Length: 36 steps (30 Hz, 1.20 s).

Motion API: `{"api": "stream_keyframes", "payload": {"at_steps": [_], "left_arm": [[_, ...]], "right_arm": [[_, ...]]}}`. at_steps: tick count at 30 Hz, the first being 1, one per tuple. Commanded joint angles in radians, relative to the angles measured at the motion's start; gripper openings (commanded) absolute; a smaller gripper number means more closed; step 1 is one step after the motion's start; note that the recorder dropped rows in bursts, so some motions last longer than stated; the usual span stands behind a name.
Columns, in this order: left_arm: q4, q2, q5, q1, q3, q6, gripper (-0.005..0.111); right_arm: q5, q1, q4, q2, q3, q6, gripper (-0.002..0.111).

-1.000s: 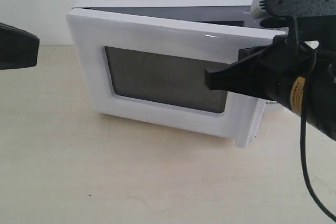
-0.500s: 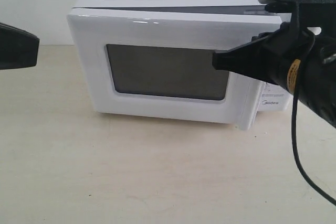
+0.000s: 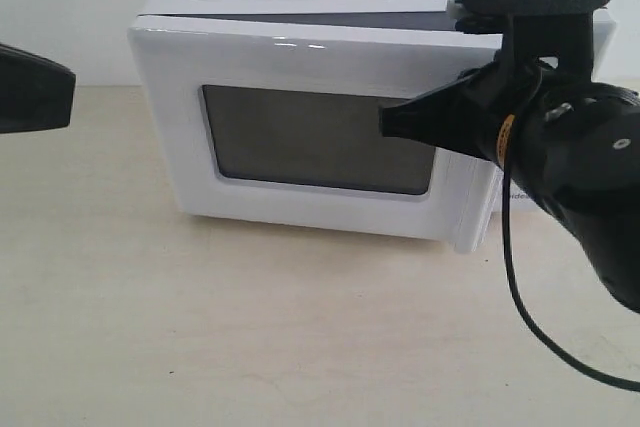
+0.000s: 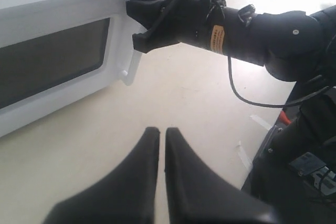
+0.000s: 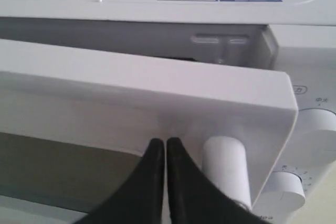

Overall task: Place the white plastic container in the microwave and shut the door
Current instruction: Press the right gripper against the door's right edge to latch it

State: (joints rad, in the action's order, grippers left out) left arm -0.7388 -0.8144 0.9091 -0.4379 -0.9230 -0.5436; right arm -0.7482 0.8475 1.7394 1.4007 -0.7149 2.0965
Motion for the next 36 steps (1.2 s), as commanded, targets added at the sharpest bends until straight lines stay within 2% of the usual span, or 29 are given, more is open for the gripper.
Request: {"api": "stream_keyframes", "payload": {"at_steps": [1,12,21,36], "left_arm": [[-0.012,0.005,0.002,-0.003,0.004,0.001,0.004],[-0.012,0.005,-0.002,-0.003,0.004,0.003,0.004],[-0.012,0.005,0.002,-0.003,0.004,0.003,0.004],[-0.012,0.005,0.0,-0.003,0.004,0.005,0.004]], "right_arm": [[-0.047,-0.013,0.005,0.007,-0.01,-0.001,0.0],[0.028,-0.099,0.005,0.02,-0.066,-0.001,0.0],[0.022,-0.099,0.005,0.125,-0.077,-0.001,0.0],[-0.017,-0.099,0.005,0.128,-0.135,-0.001,0.0]]}}
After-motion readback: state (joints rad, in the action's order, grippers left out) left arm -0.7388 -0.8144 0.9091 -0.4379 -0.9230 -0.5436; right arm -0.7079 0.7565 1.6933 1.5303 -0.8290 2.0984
